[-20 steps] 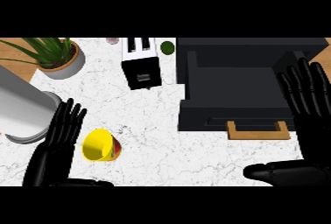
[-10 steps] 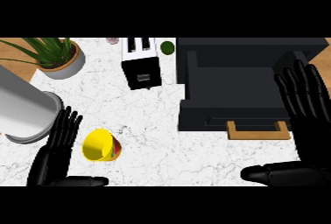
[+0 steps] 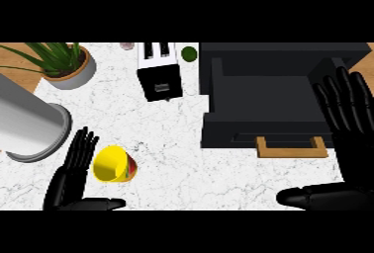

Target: Pick up the cup, place it into the drawer and close the drawer

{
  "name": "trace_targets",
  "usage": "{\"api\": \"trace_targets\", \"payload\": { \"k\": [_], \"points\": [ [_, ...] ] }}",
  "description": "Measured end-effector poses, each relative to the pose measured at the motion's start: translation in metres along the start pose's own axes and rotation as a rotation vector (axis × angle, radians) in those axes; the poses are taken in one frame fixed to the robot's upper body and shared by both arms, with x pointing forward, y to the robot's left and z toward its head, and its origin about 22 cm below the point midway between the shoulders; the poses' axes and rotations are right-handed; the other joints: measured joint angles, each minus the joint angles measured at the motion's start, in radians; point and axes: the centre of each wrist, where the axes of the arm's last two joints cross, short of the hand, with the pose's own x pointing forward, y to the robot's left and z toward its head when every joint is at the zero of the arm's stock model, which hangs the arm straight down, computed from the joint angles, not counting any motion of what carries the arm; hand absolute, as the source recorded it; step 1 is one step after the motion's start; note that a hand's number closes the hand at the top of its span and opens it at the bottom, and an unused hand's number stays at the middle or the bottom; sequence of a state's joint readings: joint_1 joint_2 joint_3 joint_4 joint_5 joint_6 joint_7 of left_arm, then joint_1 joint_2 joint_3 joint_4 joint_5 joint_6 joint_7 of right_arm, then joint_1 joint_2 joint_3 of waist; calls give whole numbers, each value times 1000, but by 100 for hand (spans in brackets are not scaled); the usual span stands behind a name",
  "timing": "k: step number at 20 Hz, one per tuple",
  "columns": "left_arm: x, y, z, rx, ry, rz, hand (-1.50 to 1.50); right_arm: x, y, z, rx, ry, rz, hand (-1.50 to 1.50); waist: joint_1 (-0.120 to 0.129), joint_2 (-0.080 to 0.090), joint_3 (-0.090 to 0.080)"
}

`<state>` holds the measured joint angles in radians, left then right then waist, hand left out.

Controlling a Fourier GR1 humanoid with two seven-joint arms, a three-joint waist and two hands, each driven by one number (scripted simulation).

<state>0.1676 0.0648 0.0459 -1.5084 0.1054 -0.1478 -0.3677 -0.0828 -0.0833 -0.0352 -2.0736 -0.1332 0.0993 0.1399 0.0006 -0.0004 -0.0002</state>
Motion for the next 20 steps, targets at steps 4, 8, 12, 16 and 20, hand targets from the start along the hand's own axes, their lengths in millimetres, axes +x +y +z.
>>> {"api": "trace_targets", "payload": {
  "k": [4,8,12,16,20],
  "points": [
    [-12,3,-2,5,9,0,-150,2,1,1,5,-1,-3,-150,0,0,1],
    [-26,6,-4,19,-18,3,-150,4,2,-2,7,1,-5,-150,0,-2,4],
    [-31,17,-12,36,-24,5,-150,8,4,-7,12,3,-8,-150,0,-3,4],
    [-43,26,-8,49,-33,-8,-150,2,2,-3,21,4,-10,-150,0,-4,6],
    [-59,30,-12,55,-44,-23,-150,7,1,-7,26,9,-14,-150,-1,-5,8]
  ]
}}
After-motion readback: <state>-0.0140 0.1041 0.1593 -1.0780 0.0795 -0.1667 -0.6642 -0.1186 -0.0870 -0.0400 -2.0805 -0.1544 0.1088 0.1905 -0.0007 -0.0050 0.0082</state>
